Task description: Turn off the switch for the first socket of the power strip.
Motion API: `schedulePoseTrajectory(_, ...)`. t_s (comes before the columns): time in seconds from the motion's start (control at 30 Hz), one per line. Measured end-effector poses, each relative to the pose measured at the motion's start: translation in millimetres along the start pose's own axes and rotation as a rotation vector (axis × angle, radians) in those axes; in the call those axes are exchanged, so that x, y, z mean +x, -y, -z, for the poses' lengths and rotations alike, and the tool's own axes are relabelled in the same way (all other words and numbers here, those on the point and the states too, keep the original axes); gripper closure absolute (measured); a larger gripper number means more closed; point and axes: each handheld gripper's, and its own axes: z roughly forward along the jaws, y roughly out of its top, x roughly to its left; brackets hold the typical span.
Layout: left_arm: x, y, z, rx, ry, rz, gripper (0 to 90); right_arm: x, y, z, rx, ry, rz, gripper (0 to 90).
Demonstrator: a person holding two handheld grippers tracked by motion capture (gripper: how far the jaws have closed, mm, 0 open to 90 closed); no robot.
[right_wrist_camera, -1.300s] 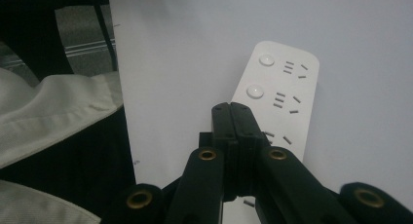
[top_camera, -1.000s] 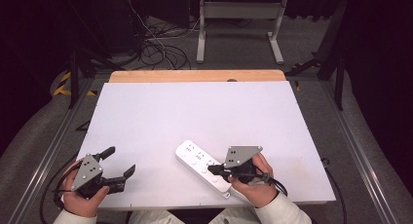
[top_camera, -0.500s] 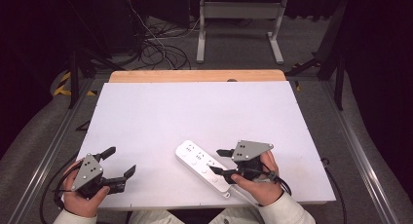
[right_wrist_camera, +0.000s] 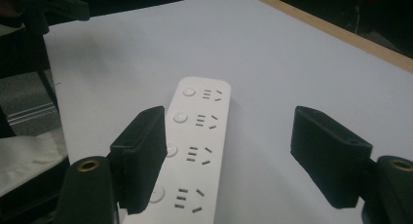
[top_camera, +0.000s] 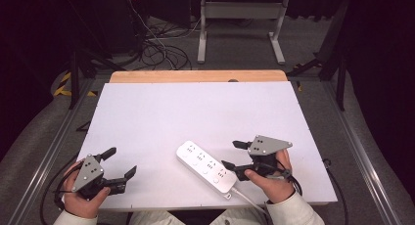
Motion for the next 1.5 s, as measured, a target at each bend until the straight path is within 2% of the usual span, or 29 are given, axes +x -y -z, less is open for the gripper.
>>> schedulePoseTrajectory(0.63, -0.2, -0.8, 0.9, 0.005, 0.004, -0.003, 12.2, -36.2, 37.4, 35.5, -0.069, 0.125, -0.096, 22.6)
schedulePoseTrajectory(0.73, -0.4, -0.8, 1.0, 0.005, 0.003, 0.001, 12.3, -40.9, 45.6, 40.3, -0.051, 0.161, -0.111, 21.2)
schedulePoseTrajectory(1.03, -0.3, -0.6, 0.6, 0.002, 0.003, 0.002, 12.1, -50.7, 67.1, 49.2, -0.028, 0.214, -0.138, 19.5)
schedulePoseTrajectory(1.3, 0.0, 0.1, -0.5, -0.001, -0.002, 0.002, 11.5, -56.1, 86.0, 48.5, 0.007, 0.221, -0.163, 15.4)
schedulePoseTrajectory(1.5, 0.1, 0.7, -1.3, 0.002, 0.001, 0.001, 11.1, -59.6, 100.1, 48.8, 0.011, 0.221, -0.203, 14.7)
